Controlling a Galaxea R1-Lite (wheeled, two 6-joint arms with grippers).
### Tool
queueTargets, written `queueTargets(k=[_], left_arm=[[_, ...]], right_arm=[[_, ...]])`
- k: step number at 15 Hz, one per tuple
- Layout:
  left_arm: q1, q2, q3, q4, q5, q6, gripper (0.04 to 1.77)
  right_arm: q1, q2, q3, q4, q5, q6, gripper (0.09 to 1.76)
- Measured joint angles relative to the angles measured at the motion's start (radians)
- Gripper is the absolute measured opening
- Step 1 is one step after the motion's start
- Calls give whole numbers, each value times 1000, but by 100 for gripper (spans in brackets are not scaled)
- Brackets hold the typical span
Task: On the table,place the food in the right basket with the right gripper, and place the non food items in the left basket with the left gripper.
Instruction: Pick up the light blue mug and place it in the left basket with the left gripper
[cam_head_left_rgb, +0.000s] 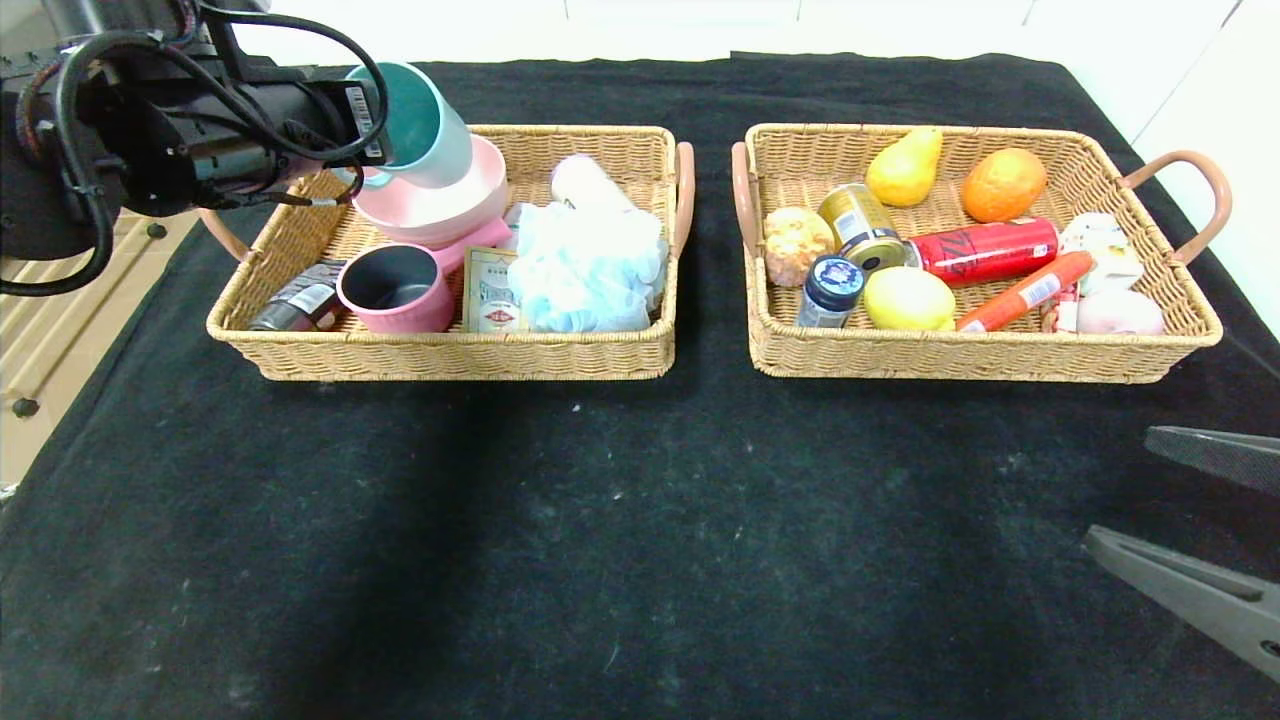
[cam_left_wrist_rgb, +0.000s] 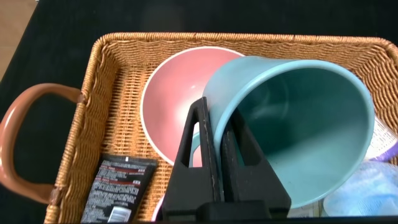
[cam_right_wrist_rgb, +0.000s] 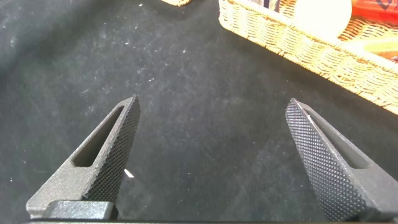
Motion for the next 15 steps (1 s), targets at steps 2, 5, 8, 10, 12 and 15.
queueTargets(k=[2, 5, 8, 10, 12, 15], left_arm=[[3, 32, -34, -1, 10, 0, 17], [6, 57, -49, 0, 13, 0, 17], [8, 64, -50, -1, 14, 1, 49], [8, 64, -48, -1, 16, 0, 77], [7, 63, -42, 0, 17, 0, 98], [4, 44, -14, 2, 27, -2, 122]], right_arm=[[-1, 0, 0, 0, 0, 0, 171], [-2, 0, -1, -2, 0, 0, 171], [-3, 1, -1, -6, 0, 0, 171], [-3, 1, 0, -7, 0, 0, 171], [-3, 1, 0, -7, 0, 0, 171], [-3, 1, 0, -7, 0, 0, 171]])
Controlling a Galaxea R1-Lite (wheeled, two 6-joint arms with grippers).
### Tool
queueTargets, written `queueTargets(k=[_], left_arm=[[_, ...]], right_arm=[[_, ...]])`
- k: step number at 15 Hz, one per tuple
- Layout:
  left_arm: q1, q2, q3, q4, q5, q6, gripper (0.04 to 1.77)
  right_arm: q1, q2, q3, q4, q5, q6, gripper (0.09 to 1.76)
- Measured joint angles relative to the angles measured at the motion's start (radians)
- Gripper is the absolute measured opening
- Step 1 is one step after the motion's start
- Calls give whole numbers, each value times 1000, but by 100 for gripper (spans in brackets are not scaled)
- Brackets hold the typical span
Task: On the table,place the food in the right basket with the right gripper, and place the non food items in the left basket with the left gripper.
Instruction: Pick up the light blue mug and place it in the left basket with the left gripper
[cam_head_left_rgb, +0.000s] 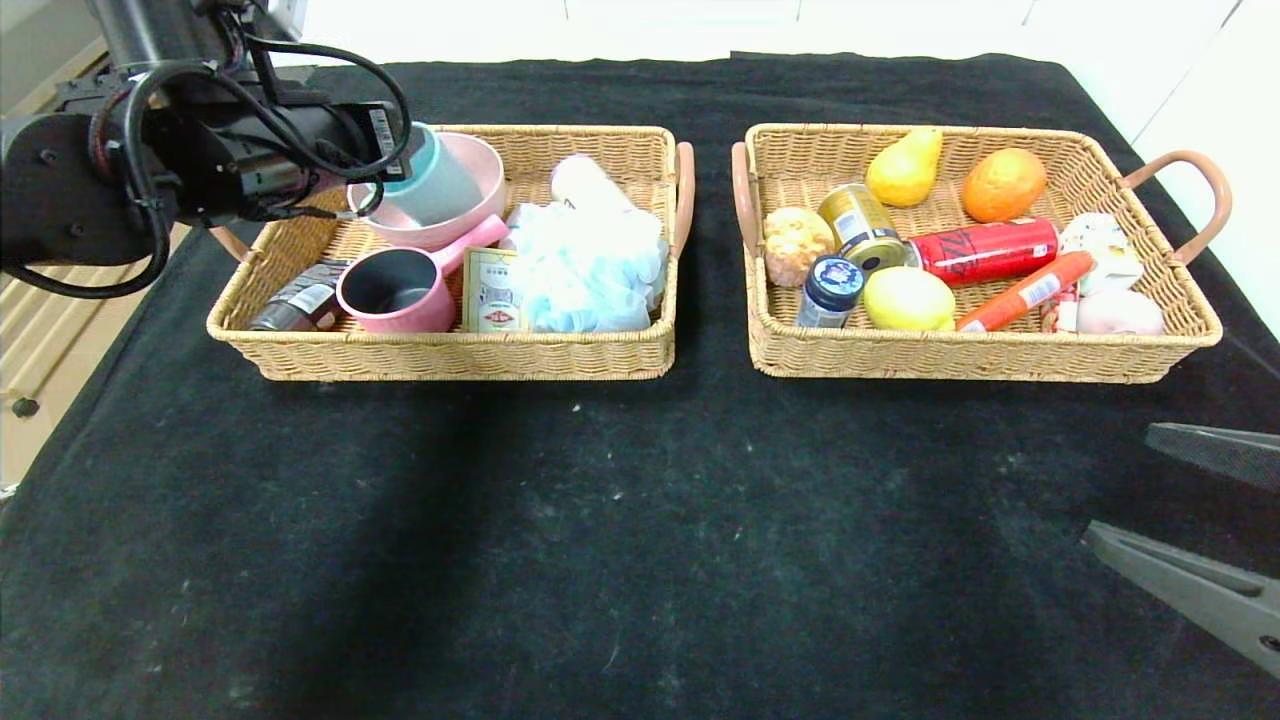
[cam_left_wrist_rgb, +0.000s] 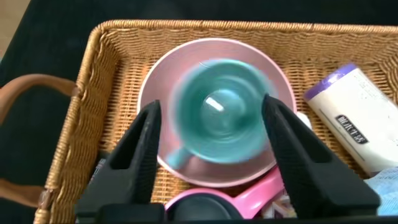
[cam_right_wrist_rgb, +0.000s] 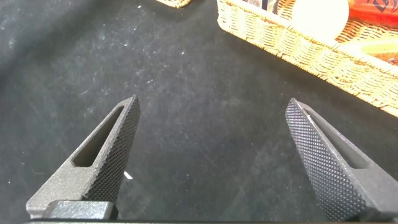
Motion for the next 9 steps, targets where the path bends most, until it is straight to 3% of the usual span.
queueTargets(k=[5, 9], left_arm=[[-2, -138, 178, 10, 0, 6, 145], [-6, -325, 383, 16, -27, 32, 155]], right_arm=[[-5, -2, -1, -8, 1, 0, 171], [-20, -16, -3, -20, 39, 1, 171]])
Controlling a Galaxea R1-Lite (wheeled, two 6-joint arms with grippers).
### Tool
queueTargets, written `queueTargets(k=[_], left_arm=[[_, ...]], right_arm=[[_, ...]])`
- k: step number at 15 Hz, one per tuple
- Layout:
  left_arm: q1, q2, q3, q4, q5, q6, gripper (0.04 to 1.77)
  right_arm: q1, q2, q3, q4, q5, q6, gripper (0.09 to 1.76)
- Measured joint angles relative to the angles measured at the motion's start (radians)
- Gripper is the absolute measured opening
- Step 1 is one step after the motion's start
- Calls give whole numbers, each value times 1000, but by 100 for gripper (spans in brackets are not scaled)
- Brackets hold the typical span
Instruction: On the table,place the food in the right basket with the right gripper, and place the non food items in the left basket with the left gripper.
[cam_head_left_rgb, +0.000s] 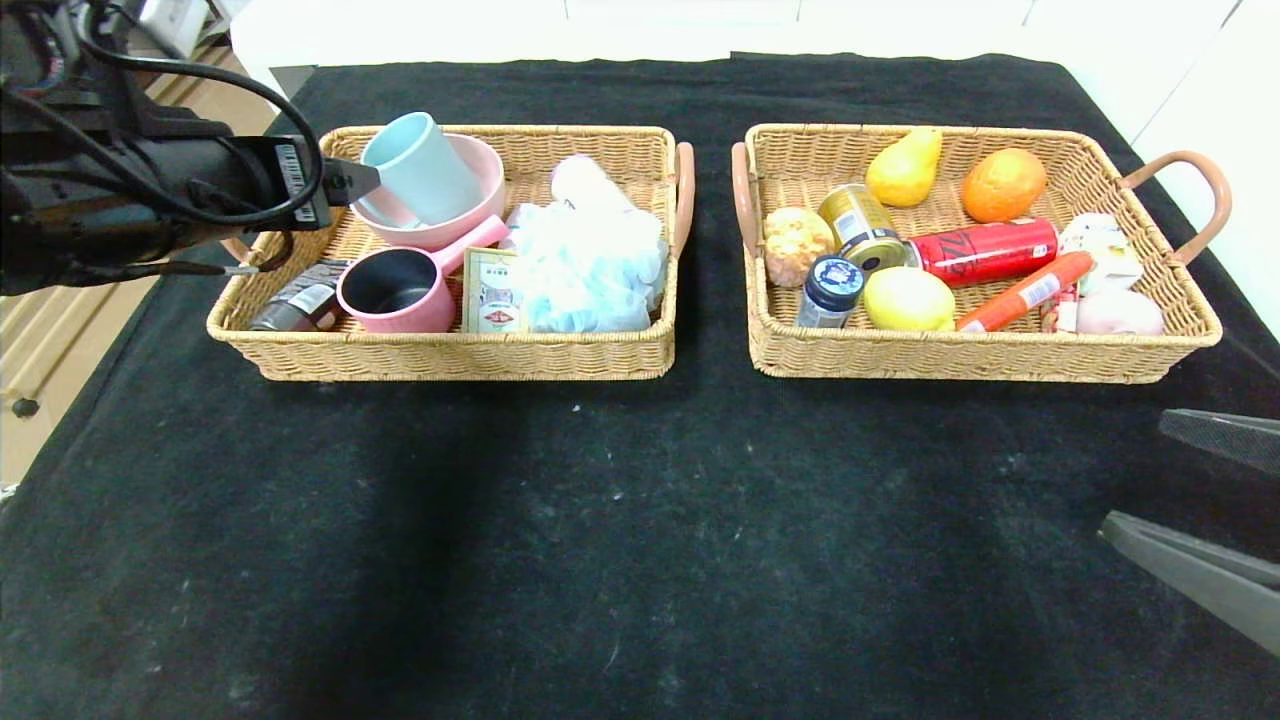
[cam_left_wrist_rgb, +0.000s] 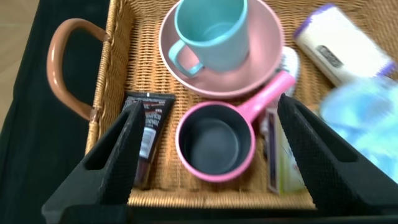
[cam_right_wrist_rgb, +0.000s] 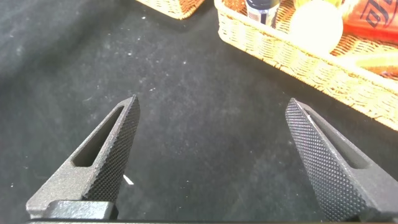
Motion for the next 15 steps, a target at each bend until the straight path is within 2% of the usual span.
queueTargets(k=[3, 6, 10, 12, 15], left_arm=[[-7, -161, 103, 47, -62, 15, 161], [-52, -331, 213, 121, -83, 14, 164], [-174, -563, 346, 242, -47, 11, 167], [-200, -668, 381, 309, -37, 9, 168], [-199, -793, 432, 371, -39, 6, 169]], right_arm=[[-3, -29, -18, 9, 33, 39, 171], [-6, -91, -41, 45, 54, 63, 171], [-50, -219, -132, 384, 46, 61, 171], [-91, -281, -160, 458, 20, 58, 171], [-134, -362, -160, 523, -40, 59, 171]])
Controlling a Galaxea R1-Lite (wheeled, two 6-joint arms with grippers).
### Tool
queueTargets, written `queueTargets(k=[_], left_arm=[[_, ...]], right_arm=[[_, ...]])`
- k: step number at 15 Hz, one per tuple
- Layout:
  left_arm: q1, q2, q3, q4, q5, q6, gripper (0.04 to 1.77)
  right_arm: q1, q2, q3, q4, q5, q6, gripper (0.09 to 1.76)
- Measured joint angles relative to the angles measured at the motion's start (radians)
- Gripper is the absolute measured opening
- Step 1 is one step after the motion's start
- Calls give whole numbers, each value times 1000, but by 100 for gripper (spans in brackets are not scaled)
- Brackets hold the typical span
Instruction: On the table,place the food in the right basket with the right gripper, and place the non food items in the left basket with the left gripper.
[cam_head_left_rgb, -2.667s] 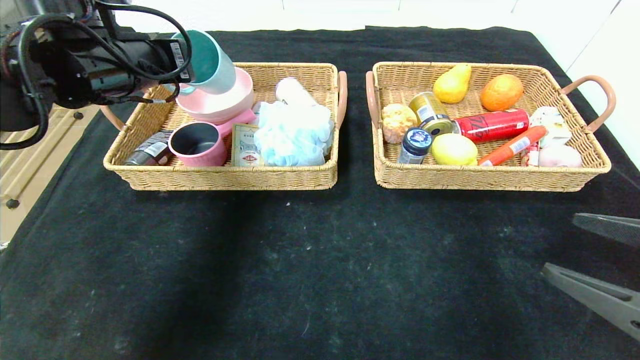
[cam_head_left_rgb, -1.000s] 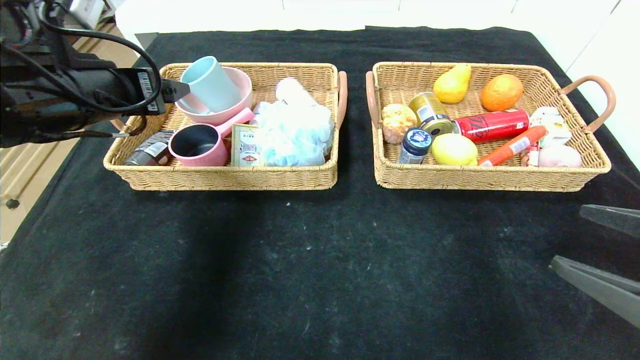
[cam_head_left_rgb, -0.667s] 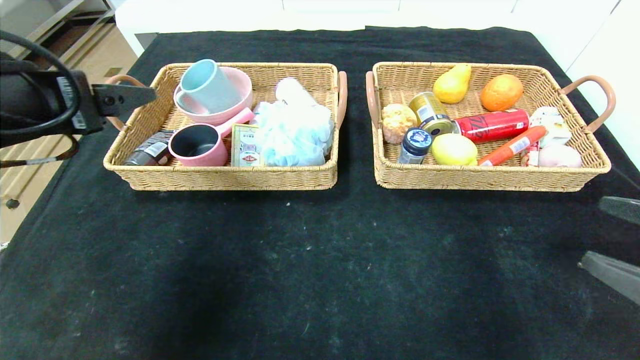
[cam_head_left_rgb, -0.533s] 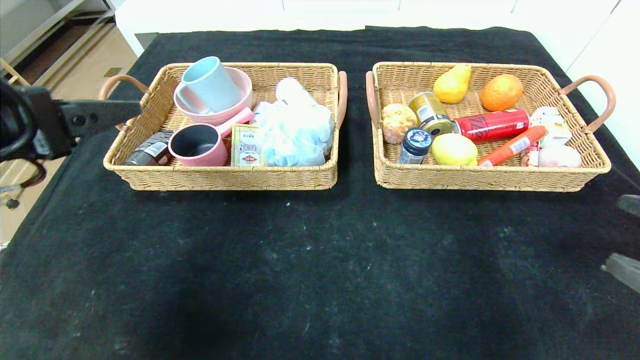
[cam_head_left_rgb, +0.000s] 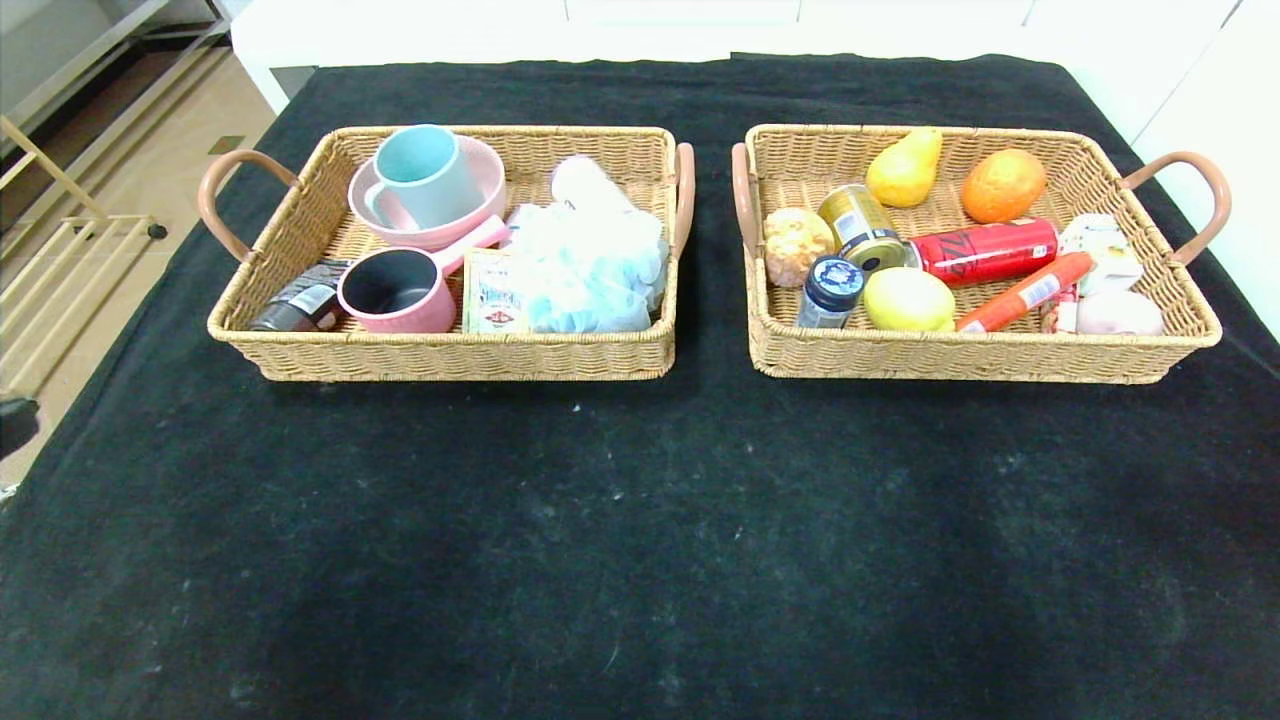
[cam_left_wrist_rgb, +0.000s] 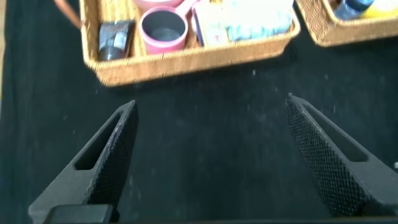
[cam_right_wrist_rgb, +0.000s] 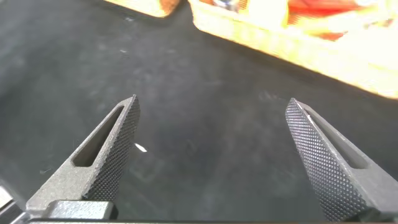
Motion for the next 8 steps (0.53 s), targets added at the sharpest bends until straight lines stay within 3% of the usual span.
queueTargets(k=[4, 8], left_arm=[[86, -116, 42, 28, -37, 1, 170], [188, -205, 48, 64, -155, 1, 170]], right_arm=[[-15, -110, -11, 122, -71, 0, 171], [-22, -212, -74, 278, -150, -1, 171]])
